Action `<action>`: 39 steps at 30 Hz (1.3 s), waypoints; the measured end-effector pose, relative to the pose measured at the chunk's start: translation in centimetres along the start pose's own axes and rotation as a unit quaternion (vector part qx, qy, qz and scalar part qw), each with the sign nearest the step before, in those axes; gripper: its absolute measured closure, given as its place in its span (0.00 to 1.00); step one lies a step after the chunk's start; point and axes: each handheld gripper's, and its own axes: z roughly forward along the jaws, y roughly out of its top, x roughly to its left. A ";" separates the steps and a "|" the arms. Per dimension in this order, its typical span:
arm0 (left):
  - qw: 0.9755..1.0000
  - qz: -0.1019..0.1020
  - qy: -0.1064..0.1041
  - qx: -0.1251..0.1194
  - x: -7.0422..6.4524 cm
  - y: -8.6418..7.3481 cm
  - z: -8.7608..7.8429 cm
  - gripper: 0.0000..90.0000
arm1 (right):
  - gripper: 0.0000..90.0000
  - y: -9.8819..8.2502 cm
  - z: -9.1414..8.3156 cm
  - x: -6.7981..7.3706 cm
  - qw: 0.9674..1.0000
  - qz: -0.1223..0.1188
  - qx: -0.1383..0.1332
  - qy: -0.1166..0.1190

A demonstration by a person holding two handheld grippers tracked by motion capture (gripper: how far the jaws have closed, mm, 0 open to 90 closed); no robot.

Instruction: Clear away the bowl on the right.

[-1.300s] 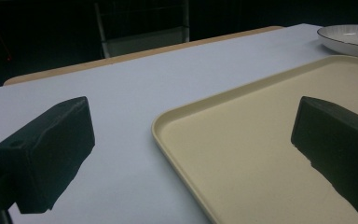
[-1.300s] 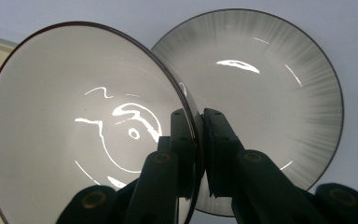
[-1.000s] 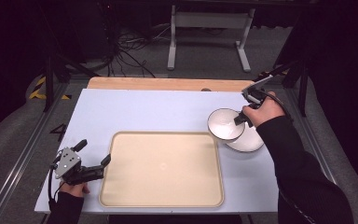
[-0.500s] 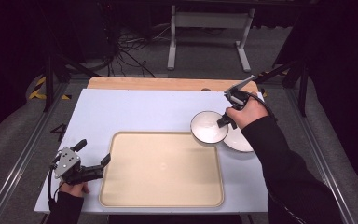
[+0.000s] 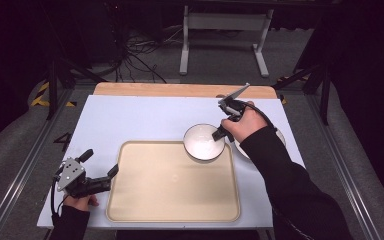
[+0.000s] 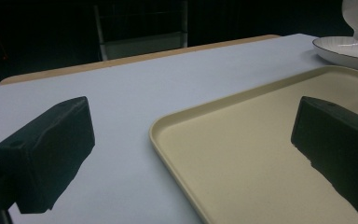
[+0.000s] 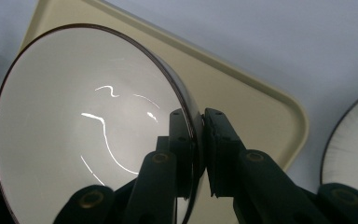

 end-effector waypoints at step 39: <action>1.000 -0.009 0.004 -0.010 0.3 0.0 -0.2 0.00 | 0.90 1.6 5.3 6.5 0.997 -0.051 0.037 0.049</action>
